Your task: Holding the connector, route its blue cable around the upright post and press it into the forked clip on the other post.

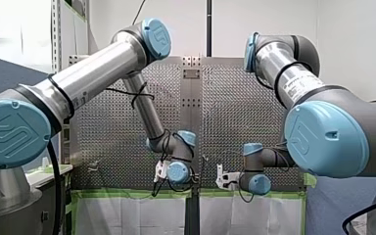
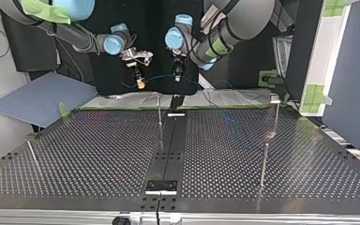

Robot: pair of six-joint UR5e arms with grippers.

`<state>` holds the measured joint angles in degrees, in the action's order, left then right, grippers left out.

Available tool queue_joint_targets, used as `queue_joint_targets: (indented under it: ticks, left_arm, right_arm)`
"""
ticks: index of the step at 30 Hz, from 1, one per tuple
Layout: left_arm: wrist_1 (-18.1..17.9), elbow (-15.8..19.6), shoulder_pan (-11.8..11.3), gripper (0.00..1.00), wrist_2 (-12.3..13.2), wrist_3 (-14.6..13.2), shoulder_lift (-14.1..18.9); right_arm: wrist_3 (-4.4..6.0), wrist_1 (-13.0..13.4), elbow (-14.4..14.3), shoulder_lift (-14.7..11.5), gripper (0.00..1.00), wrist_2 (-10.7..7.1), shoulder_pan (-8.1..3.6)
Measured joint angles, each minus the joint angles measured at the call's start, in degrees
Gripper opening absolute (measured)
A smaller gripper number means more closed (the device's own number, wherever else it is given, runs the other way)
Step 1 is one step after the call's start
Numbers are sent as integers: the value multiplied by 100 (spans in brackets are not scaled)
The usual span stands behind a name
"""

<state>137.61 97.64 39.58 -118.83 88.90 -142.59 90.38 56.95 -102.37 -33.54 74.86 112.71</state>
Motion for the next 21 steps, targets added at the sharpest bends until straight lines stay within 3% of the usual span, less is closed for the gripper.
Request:
queue_joint_targets:
  ticks: [9,21]
  left_arm:
    - [75,-185,-64,2,15,63,-33]
    - [75,-233,-197,2,180,176,-55]
  right_arm:
    - [-27,-267,243,0,0,-5,-77]
    - [-36,-272,351,0,0,-30,-173]
